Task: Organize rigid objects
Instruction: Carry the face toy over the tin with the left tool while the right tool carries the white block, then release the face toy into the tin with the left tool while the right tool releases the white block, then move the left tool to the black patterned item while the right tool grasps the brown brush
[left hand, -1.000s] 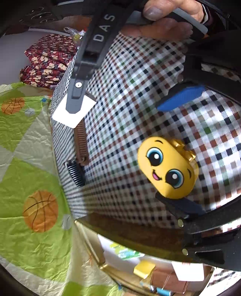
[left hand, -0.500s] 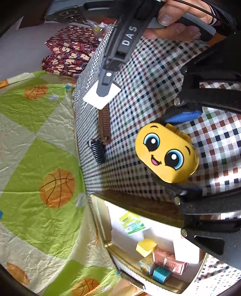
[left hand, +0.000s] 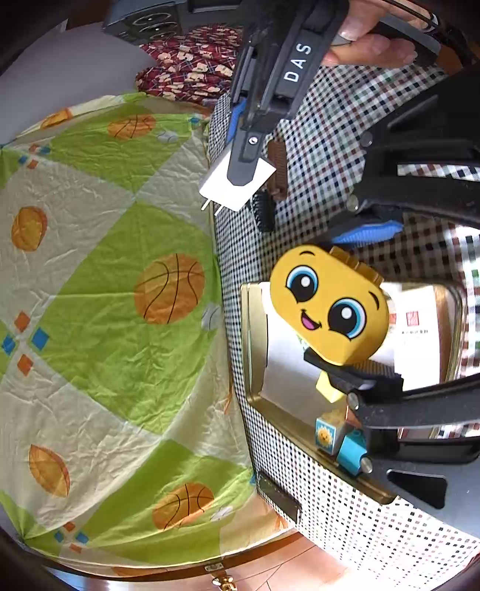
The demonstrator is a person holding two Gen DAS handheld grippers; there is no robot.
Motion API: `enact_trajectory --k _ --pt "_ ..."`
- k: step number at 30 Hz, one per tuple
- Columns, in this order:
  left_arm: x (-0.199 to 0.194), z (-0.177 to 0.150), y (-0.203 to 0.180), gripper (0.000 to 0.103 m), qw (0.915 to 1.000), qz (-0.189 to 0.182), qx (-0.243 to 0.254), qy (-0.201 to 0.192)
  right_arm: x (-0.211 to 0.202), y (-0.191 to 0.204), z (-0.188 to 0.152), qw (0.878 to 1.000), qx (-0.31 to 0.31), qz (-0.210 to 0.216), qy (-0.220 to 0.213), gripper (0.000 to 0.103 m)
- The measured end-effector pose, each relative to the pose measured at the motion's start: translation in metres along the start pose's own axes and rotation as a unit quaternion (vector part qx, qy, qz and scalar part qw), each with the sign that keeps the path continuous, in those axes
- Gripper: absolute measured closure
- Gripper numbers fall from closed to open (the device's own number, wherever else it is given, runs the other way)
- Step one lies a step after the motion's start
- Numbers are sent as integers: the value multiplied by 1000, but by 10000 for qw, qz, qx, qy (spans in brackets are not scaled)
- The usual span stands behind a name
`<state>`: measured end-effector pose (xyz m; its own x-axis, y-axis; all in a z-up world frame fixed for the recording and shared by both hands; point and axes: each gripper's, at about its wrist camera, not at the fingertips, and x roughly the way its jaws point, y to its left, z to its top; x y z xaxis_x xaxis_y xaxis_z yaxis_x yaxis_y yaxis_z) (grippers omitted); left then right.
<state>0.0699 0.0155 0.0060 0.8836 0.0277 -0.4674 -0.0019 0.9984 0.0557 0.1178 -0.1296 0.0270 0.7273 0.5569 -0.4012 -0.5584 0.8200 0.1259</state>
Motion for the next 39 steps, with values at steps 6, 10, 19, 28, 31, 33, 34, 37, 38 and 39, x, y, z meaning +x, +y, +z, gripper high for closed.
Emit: enact_trajectory --k 6,10,19,28,31,33,34,37,38,39 --pt "16 5 53 52 9983 392 -396 183 48 40 14 9986 -305 272 348 79" --pt "28 5 80 52 9963 524 -590 331 79 57 13 9963 -414 363 653 79" --pt "51 0 97 52 9938 578 -702 633 118 77 1 9920 -576 528 992 79" --pt "40 -3 89 9 9928 658 -876 492 77 60 -1 9958 -656 268 584 46" --pt "35 0 73 1 9945 478 -861 353 53 36 -4 9972 -559 157 463 41" --pt "32 5 56 1 9964 346 -728 281 37 19 -7 9975 -566 -22 425 39" --pt "30 8 46 1 9972 277 -647 234 31 8 -8 9974 -569 -137 422 37" --pt "32 17 11 1 9991 50 -377 178 15 -25 -9 9963 -522 -596 346 34" --pt "35 19 0 1 9993 -36 -299 204 11 -37 -8 9957 -459 -734 329 34" --pt "39 22 -12 1 9994 -119 -222 244 8 -49 -8 9953 -365 -829 330 34"
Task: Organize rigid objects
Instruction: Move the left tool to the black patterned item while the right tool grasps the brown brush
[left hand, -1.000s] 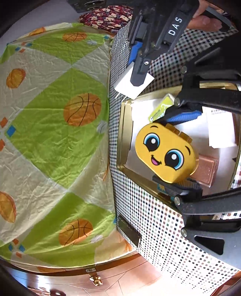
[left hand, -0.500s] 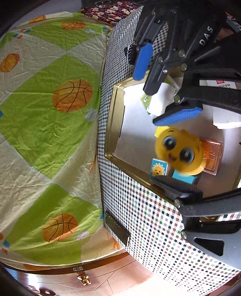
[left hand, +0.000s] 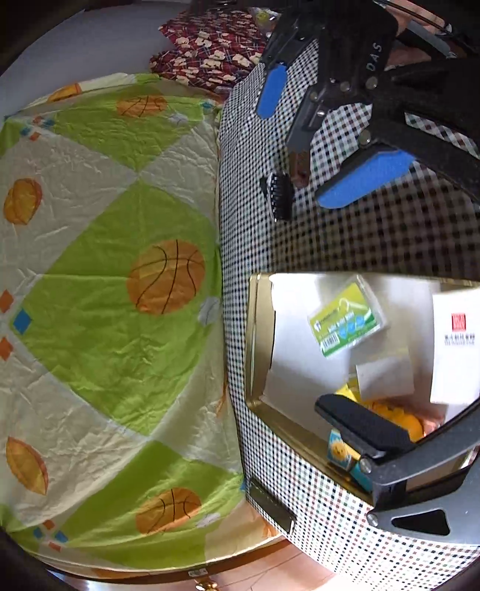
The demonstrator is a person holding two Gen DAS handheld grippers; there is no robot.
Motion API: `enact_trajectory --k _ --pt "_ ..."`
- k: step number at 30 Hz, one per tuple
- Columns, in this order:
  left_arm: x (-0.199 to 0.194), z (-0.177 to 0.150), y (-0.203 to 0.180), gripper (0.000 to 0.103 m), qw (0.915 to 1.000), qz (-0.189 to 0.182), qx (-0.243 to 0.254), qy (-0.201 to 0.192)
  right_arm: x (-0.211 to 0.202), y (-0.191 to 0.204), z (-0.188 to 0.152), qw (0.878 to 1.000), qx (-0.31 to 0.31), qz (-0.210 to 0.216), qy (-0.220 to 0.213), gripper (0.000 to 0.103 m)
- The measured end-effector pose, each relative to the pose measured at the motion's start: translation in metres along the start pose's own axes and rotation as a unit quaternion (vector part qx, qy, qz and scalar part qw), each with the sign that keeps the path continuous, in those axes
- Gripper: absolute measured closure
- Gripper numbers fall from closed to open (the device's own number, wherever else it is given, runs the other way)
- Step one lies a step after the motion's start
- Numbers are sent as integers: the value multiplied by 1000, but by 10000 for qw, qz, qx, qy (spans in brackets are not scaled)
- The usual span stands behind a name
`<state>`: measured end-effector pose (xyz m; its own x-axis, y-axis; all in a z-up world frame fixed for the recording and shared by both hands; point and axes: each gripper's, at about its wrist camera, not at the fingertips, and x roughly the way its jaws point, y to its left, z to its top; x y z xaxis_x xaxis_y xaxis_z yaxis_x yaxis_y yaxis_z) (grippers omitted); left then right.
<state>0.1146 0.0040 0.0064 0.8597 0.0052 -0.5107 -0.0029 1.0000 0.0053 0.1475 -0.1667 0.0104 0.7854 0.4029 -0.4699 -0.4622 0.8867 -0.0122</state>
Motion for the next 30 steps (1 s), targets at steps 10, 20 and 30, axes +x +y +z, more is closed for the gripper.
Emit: enact_trajectory --k 10,20,30 --pt "57 17 -63 1 9993 73 171 316 35 -84 -7 9972 511 -287 472 33" --pt "102 31 -65 1 9974 388 29 614 92 -81 -13 9914 -40 227 1291 33" --pt "118 23 -65 1 9966 282 -40 767 113 -65 -22 9783 -431 695 1906 77"
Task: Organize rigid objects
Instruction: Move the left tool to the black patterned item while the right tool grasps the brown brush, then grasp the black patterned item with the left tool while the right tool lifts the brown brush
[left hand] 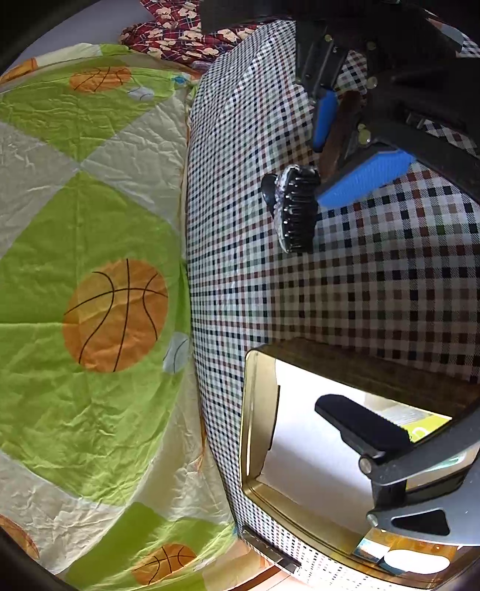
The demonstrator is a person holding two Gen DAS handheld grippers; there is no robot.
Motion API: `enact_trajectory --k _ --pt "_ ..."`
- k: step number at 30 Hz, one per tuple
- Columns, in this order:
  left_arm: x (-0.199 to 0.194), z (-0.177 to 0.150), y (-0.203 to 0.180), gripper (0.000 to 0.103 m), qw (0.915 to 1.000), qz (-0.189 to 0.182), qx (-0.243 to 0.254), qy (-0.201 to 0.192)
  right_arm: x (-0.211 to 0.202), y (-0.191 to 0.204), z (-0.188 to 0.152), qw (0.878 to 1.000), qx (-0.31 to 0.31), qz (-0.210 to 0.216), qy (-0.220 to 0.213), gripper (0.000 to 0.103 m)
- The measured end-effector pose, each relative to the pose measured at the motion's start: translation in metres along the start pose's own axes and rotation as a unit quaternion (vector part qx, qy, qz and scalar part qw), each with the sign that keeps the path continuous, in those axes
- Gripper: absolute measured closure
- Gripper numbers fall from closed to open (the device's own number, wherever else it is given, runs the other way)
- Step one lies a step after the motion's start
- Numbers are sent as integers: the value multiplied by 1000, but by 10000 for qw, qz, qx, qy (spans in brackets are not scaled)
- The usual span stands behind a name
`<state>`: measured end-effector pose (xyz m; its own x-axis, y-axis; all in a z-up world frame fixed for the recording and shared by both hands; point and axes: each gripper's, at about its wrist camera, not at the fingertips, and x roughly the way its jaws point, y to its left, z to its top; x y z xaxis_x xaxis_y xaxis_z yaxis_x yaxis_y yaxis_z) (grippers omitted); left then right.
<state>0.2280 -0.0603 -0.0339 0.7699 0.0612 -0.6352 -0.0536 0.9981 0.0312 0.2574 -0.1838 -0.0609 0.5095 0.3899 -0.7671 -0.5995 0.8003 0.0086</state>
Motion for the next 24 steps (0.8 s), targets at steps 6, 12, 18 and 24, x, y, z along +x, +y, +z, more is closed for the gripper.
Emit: enact_trajectory --k 6,12,18,24 --pt "2 0 -9 1 9999 -45 137 24 -10 1 -10 10000 21 0 -10 86" --pt "7 4 -27 1 9995 -86 301 64 -20 -30 -16 9962 764 -392 -176 86" --pt "23 4 -48 1 9975 -398 520 282 -23 -47 -18 9906 1203 -619 -217 86" --pt "40 4 -59 1 9944 -587 675 569 -23 -52 -18 9884 1329 -692 -248 86"
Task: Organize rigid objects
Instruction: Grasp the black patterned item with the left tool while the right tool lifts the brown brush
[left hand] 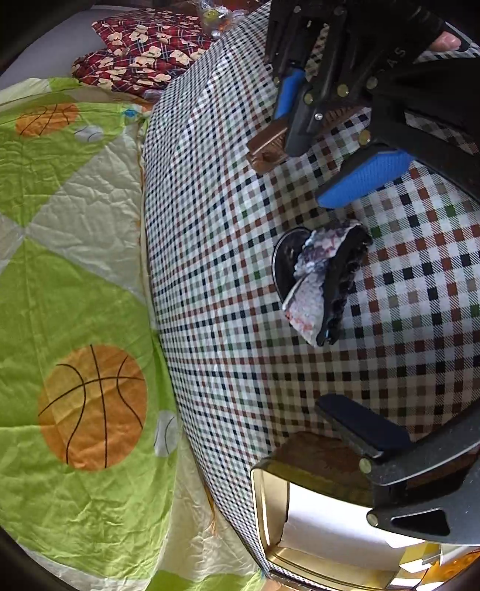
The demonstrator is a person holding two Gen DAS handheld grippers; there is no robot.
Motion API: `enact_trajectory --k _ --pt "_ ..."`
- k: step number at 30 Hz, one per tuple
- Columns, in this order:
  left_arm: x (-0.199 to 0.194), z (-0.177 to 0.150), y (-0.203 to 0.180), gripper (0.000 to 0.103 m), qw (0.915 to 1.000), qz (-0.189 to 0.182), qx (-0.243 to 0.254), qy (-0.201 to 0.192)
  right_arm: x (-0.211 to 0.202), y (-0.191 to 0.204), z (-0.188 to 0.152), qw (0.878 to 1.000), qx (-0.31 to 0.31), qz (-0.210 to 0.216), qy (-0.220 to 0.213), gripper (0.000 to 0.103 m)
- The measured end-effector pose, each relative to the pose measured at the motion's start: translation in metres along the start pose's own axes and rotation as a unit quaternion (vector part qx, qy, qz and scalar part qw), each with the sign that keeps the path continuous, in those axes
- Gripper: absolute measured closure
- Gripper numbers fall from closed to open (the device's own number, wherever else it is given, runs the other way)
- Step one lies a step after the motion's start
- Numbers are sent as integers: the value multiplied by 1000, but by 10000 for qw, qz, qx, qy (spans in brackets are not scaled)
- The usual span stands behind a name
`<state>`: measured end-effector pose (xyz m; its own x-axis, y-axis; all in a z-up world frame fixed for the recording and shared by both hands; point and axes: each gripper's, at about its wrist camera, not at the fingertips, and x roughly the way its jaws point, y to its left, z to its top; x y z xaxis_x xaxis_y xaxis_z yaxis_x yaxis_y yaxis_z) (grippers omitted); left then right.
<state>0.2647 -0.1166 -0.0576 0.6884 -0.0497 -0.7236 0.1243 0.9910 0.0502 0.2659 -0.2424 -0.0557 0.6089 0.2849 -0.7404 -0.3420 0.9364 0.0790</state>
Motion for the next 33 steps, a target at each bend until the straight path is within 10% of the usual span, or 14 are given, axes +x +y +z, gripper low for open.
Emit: enact_trajectory --k 4,8,33 --pt "7 3 2 5 9996 -235 -42 135 0 1 0 10000 -6 -15 -32 86" --pt "14 2 0 33 9983 -487 10 323 -5 -1 -2 9999 34 -60 -115 86" --pt "-45 -20 20 33 9954 116 -352 -885 -50 14 -10 9899 47 -39 -1420 86"
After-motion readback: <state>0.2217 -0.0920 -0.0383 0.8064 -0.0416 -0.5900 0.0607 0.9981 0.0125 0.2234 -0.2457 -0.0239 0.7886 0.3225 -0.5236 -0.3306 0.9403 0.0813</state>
